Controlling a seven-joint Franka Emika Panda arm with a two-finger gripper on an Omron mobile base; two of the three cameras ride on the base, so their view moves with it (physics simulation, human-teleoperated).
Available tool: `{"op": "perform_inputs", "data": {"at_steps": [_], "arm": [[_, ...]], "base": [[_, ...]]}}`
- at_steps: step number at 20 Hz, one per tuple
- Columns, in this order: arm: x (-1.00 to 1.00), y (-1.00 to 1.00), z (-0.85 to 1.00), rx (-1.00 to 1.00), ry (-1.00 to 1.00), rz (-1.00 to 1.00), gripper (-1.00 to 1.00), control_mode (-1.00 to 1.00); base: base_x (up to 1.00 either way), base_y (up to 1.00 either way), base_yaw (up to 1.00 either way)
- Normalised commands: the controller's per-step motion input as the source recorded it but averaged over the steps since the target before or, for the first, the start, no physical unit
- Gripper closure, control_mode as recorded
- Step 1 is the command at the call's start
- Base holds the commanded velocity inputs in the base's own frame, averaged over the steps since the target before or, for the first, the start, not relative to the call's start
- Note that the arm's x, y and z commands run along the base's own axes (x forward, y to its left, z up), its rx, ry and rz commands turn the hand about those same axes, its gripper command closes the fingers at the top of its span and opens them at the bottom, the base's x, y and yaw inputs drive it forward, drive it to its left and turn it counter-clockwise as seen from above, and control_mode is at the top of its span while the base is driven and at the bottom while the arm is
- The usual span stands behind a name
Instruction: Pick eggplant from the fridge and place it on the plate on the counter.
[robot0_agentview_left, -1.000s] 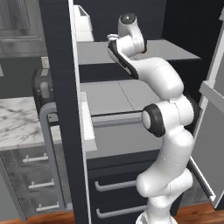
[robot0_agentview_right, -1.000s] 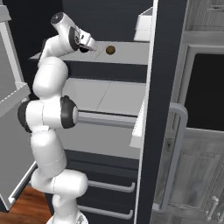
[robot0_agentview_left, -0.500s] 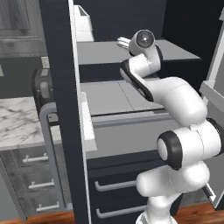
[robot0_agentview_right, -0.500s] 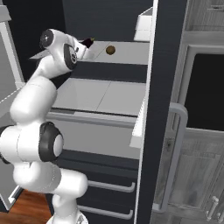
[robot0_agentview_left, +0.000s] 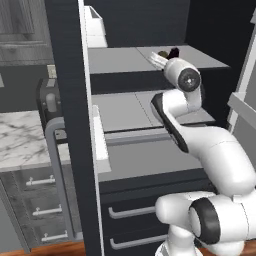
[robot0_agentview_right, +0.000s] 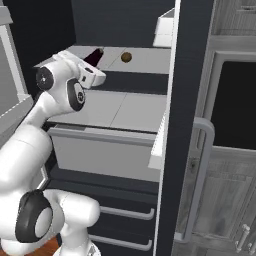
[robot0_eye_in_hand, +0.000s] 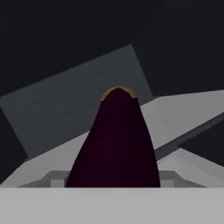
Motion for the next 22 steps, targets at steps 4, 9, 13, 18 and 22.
{"op": "perform_inputs", "data": {"at_steps": [4, 9, 13, 18, 22], "arm": [[-1.00, 0.00, 0.00, 0.00, 0.01, 0.00, 1.00, -1.00], [-1.00, -0.04, 0.00, 0.00, 0.07, 0.00, 1.00, -1.00], [-1.00, -0.10, 0.00, 0.00, 0.15, 0.02, 1.00, -1.00], [-0.92, -0.14, -0.02, -0.02, 0.20, 0.05, 1.00, -1.00], [-0.47, -0.25, -0.04, 0.00, 0.30, 0.08, 1.00, -1.00]], "base": [[0.00, 0.00, 0.00], [0.00, 0.00, 0.00], [0.00, 0.00, 0.00], [0.00, 0.00, 0.00], [0.00, 0.00, 0.00]]}}
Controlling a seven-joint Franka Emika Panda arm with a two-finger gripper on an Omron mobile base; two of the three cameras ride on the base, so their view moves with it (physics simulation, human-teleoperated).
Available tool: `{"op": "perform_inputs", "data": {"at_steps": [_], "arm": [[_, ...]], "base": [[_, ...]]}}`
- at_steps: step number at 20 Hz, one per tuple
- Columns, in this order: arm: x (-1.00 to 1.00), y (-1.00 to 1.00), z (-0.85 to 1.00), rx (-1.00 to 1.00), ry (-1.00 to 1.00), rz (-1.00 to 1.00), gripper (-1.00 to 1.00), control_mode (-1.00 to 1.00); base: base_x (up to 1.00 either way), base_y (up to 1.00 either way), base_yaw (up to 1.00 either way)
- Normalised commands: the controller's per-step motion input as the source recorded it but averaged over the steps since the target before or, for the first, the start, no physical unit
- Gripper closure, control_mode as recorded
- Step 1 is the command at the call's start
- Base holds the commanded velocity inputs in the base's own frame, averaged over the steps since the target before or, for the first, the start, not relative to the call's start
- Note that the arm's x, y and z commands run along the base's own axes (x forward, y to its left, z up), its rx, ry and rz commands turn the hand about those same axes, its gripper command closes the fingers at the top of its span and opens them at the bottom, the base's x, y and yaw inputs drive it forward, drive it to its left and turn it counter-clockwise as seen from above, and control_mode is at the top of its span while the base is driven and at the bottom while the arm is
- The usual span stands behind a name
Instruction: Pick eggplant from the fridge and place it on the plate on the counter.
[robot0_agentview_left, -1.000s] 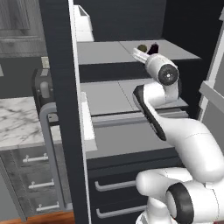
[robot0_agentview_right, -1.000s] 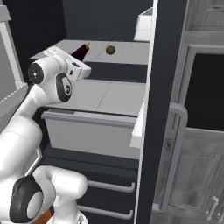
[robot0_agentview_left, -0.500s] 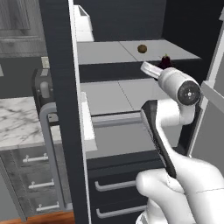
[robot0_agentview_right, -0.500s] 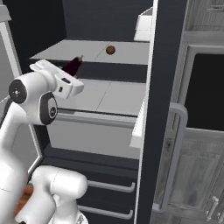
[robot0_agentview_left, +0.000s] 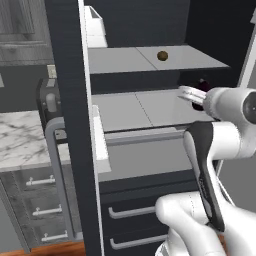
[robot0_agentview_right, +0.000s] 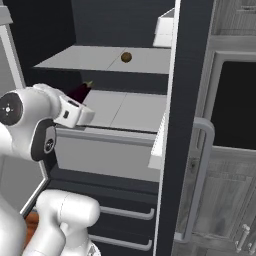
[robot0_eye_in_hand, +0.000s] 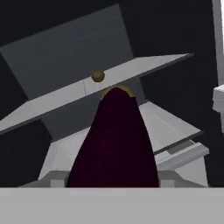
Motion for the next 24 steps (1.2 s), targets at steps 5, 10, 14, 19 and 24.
{"op": "perform_inputs", "data": {"at_steps": [5, 10, 14, 19, 24], "arm": [[-0.27, -0.12, -0.17, 0.00, 0.27, 0.09, 1.00, -1.00], [-0.09, 0.00, -0.42, 0.00, 0.07, 0.12, 1.00, -1.00], [-0.22, 0.00, -0.57, 0.00, 0.00, 0.09, 1.00, -1.00], [-0.19, 0.00, -0.24, 0.00, -0.02, 0.07, 1.00, -1.00], [-0.02, 0.00, 0.00, 0.00, -0.04, 0.01, 1.00, -1.00]], "base": [[0.00, 0.00, 0.00], [0.00, 0.00, 0.00], [0.00, 0.00, 0.00], [0.00, 0.00, 0.00], [0.00, 0.00, 0.00]]}}
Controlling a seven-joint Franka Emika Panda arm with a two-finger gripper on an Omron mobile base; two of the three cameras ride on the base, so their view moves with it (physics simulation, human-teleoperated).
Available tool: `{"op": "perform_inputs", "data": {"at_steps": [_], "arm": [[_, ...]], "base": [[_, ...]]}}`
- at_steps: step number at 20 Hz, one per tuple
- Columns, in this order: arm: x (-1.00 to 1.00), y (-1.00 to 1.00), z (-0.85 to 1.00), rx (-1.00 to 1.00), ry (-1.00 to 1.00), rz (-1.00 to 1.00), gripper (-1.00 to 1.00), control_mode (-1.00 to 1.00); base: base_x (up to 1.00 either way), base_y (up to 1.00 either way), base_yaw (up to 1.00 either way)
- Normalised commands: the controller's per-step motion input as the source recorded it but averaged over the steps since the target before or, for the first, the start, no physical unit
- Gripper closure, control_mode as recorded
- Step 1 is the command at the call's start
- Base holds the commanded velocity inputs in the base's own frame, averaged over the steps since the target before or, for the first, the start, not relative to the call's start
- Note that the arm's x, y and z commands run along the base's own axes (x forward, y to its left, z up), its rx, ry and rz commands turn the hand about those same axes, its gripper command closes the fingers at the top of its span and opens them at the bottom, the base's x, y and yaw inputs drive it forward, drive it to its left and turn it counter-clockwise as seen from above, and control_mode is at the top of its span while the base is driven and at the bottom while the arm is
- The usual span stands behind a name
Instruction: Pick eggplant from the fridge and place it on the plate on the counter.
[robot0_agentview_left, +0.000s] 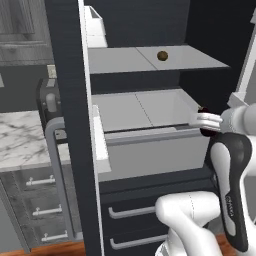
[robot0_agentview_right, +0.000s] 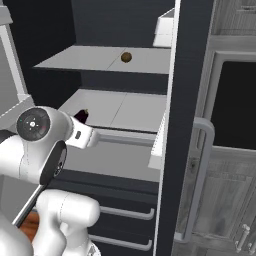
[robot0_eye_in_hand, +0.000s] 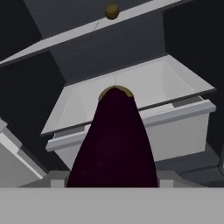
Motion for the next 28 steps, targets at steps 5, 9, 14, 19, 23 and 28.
{"op": "perform_inputs", "data": {"at_steps": [5, 9, 14, 19, 23, 28], "arm": [[0.00, 0.00, 0.00, 0.00, -0.01, 0.00, 1.00, -1.00], [-0.03, 0.00, 0.00, 0.00, -0.01, 0.00, 1.00, 1.00], [0.00, 0.00, 0.00, 0.00, 0.00, 0.00, 1.00, 1.00], [0.00, 0.00, 0.00, 0.00, 0.00, 0.00, 1.00, 1.00], [0.00, 0.00, 0.00, 0.00, 0.00, 0.00, 1.00, 1.00], [0.00, 0.00, 0.00, 0.00, 0.00, 0.00, 1.00, 1.00]], "base": [[0.00, 0.00, 0.00], [-0.25, 0.00, 0.00], [-0.52, 0.00, 0.00], [-0.52, 0.00, 0.00], [-0.52, 0.00, 0.05], [-0.48, 0.00, 0.11]]}}
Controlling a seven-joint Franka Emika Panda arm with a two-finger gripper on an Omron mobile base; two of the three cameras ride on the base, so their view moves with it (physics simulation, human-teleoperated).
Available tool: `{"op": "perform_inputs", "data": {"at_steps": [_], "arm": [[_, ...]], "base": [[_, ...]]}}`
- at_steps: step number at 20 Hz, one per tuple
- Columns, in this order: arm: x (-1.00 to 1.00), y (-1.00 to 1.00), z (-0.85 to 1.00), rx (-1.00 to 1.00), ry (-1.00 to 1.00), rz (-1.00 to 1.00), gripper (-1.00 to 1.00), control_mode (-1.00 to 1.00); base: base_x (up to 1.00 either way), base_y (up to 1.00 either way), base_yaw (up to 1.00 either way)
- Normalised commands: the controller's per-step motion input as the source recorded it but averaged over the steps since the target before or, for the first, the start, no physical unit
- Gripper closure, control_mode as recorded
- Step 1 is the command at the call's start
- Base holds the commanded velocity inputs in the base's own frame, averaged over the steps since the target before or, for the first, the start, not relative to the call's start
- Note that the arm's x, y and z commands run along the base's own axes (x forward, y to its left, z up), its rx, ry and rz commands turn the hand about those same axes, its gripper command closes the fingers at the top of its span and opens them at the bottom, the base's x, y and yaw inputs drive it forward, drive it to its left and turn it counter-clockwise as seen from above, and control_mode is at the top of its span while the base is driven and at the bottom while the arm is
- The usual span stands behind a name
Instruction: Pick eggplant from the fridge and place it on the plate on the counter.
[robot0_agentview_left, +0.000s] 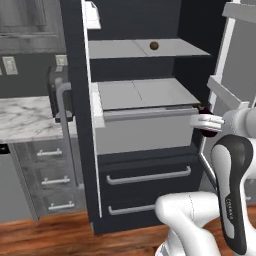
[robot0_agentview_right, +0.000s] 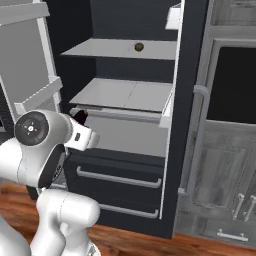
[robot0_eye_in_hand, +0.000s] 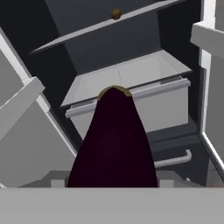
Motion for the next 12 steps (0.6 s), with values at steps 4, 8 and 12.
{"op": "perform_inputs", "data": {"at_steps": [4, 8, 12], "arm": [[0.00, 0.00, 0.00, 0.00, 0.00, 0.00, 1.00, 1.00], [0.00, 0.00, 0.00, 0.00, 0.00, 0.00, 1.00, 1.00], [0.00, 0.00, 0.00, 0.00, 0.00, 0.00, 1.00, 1.00]], "base": [[-0.46, 0.00, 0.15], [-0.53, 0.00, 0.12], [-0.45, 0.09, 0.05]]}}
